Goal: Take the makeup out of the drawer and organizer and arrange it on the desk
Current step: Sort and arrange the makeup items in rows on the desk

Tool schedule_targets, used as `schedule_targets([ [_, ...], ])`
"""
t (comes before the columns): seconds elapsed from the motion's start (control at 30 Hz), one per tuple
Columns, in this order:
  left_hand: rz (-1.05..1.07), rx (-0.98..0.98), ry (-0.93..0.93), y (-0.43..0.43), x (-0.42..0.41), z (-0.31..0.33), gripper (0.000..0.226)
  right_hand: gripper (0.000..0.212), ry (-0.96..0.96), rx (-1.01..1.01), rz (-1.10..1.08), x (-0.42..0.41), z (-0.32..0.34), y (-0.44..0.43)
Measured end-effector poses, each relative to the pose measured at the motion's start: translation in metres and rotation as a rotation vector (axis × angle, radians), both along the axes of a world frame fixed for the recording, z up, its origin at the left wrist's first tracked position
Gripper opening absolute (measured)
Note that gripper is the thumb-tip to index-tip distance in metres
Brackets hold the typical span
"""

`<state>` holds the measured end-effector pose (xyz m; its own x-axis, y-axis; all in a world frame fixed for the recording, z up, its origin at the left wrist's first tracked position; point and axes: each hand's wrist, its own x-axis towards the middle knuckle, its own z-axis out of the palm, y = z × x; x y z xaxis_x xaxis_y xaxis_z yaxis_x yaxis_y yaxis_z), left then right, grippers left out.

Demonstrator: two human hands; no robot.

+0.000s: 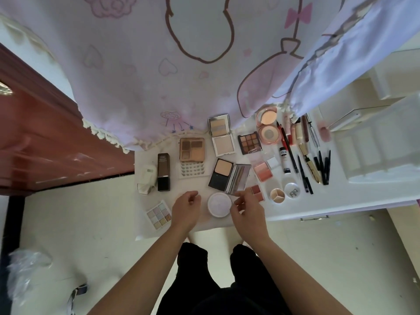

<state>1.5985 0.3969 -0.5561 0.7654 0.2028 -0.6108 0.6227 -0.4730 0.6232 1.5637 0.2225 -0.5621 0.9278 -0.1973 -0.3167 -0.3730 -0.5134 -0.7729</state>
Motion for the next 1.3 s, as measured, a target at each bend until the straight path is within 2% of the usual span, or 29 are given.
schedule_targets([
  [0.13, -0.027, 0.028, -0.055, 0.028, 0.014, 0.001, 0.033, 0.03, -0.085, -0.053, 0.123, 0.05, 0.013, 0.02],
  [0.33, -0.067, 0.004, -0.09, 0.048, 0.036, -0.006, 0.037, 0.069, -0.115, -0.267, 0.432, 0.13, 0.013, 0.052],
  [0.4, -0.008, -0.054, -0.043, 0.048, 0.042, -0.009, 0.04, 0.085, -0.043, -0.311, 0.522, 0.153, 0.007, 0.059],
  [0.53, 0.261, -0.308, 0.056, 0.046, 0.052, -0.01, 0.045, 0.109, 0.107, -0.384, 0.688, 0.181, -0.012, 0.066],
  [0.63, 0.355, -0.401, 0.079, 0.048, 0.057, -0.008, 0.047, 0.107, 0.074, -0.442, 0.724, 0.187, -0.019, 0.066],
  [0.77, 0.382, -0.41, 0.096, 0.052, 0.058, -0.003, 0.044, 0.1, 0.012, -0.462, 0.661, 0.183, -0.014, 0.062],
  [0.9, 0.478, -0.354, 0.055, 0.056, 0.064, 0.009, 0.029, 0.097, 0.053, -0.25, 0.512, 0.163, 0.01, 0.052],
  [0.93, 0.525, -0.396, 0.064, 0.058, 0.067, 0.017, 0.028, 0.099, 0.055, -0.194, 0.48, 0.156, 0.018, 0.049],
  [1.0, 0.568, -0.581, 0.103, 0.062, 0.074, 0.036, 0.04, 0.1, 0.028, -0.09, 0.439, 0.141, 0.036, 0.046],
  [1.07, 0.477, -0.77, 0.167, 0.067, 0.08, 0.058, 0.062, 0.1, -0.009, 0.002, 0.442, 0.129, 0.059, 0.046],
  [1.13, 0.309, -0.932, 0.225, 0.072, 0.083, 0.082, 0.078, 0.097, -0.058, 0.012, 0.495, 0.122, 0.083, 0.047],
  [1.2, 0.208, -1.027, 0.218, 0.074, 0.084, 0.105, 0.076, 0.095, -0.136, -0.017, 0.564, 0.118, 0.104, 0.047],
  [1.3, 0.206, -1.102, 0.159, 0.072, 0.079, 0.137, 0.068, 0.092, -0.237, -0.018, 0.62, 0.113, 0.129, 0.047],
])
